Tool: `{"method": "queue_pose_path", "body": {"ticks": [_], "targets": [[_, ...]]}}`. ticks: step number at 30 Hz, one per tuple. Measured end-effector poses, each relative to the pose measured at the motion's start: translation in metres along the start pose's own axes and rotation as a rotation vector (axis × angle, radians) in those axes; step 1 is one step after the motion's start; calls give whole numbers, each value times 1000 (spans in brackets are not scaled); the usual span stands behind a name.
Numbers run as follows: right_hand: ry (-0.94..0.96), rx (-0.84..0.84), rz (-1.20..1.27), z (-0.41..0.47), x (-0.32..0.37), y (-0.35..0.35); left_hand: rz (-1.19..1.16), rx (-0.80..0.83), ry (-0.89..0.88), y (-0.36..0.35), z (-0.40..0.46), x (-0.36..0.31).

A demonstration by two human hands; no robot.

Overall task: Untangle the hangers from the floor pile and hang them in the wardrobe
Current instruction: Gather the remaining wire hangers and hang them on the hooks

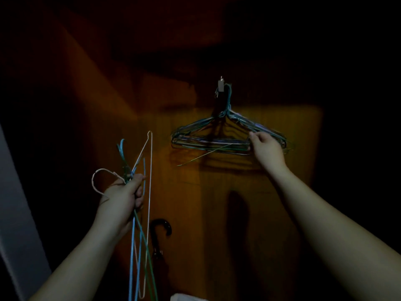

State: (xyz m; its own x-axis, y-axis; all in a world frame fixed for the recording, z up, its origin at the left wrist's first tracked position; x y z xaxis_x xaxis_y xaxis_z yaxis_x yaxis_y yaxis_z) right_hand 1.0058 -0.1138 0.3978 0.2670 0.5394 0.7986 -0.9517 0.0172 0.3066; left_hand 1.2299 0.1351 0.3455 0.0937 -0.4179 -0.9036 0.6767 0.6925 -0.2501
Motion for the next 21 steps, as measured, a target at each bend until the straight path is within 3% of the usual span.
{"method": "queue_pose_path", "body": {"ticks": [10, 21], "targets": [[90, -114, -117, 72, 38, 13, 18, -22, -22, -20, 22, -37], [66, -150, -73, 116, 69, -14, 27, -20, -36, -35, 21, -50]]}}
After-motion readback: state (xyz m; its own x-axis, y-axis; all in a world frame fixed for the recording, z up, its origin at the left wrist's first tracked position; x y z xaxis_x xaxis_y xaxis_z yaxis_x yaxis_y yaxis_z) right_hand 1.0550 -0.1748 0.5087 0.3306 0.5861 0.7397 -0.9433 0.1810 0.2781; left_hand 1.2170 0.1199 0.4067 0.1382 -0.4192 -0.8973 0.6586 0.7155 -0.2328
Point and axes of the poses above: each hand's wrist, its own z-axis towards the middle knuckle, its own y-axis out of the back of the hand, x = y × z, the point moved 1 cm from there along z, towards the middle knuckle, and after that the axes turned 4 degrees about -y, right-handed, at the moved point
